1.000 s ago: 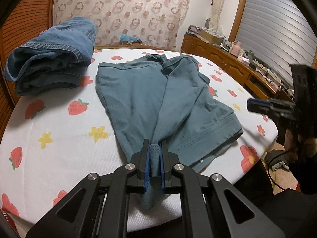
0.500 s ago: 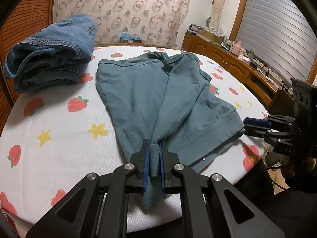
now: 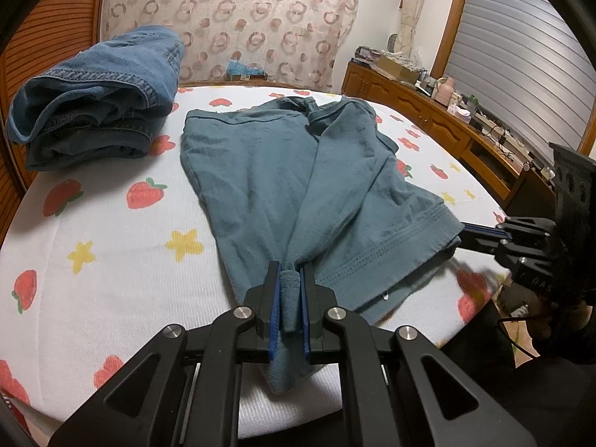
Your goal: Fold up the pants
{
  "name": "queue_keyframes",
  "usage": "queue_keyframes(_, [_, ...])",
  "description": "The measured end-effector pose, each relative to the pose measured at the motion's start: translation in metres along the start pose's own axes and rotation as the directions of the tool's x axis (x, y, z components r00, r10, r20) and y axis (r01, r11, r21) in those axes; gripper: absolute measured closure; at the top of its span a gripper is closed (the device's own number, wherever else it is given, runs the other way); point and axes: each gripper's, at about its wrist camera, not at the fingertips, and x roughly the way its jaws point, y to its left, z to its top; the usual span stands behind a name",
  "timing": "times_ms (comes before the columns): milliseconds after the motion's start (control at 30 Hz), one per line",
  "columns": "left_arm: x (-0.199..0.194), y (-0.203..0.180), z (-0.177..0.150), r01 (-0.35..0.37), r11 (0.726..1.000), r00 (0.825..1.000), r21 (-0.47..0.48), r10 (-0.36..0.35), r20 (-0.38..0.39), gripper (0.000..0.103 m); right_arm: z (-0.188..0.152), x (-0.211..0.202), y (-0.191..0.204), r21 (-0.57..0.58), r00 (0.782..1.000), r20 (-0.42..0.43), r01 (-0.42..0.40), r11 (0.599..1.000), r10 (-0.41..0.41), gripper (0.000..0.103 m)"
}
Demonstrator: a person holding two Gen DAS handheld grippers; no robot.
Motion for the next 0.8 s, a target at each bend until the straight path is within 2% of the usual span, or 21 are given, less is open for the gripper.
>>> queue_keyframes(167, [0.0,0.001,0.0,0.0,1.0,1.0,0.0,0.0,0.0,0.094,-0.003,-0.015,0.001,0.014,0.999,0.015,-0.051,0.999,0.051,0.102])
queue_keyframes(433, [0.0,0.001,0.0,0.0,1.0,1.0,0.0,0.0,0.0,0.094,-0.008,-0.008,-0.003,0.044,0.999,-0.012,-0.041,0.998,0.041,0.102])
queue_keyframes(533, [0.0,0.001,0.0,0.001,1.0,1.0,-0.003,-0.001,0.0,0.094,-0.006,-0.007,0.001,0.034,1.0,-0.016,-0.023,0.999,0.024,0.093])
queue_keyframes(600, [0.0,0.001,0.0,0.001,1.0,1.0,-0.001,-0.001,0.001,0.094,-0.006,-0.006,0.003,0.025,1.0,-0.021,-0.012,1.0,0.012,0.078])
queue_keyframes(800, [-0.004,-0.002,0.001,0.005,1.0,1.0,0.006,-0.005,0.008,0.094,-0.002,0.003,0.006,0.025,0.999,-0.031,-0.008,1.0,0.009,0.076])
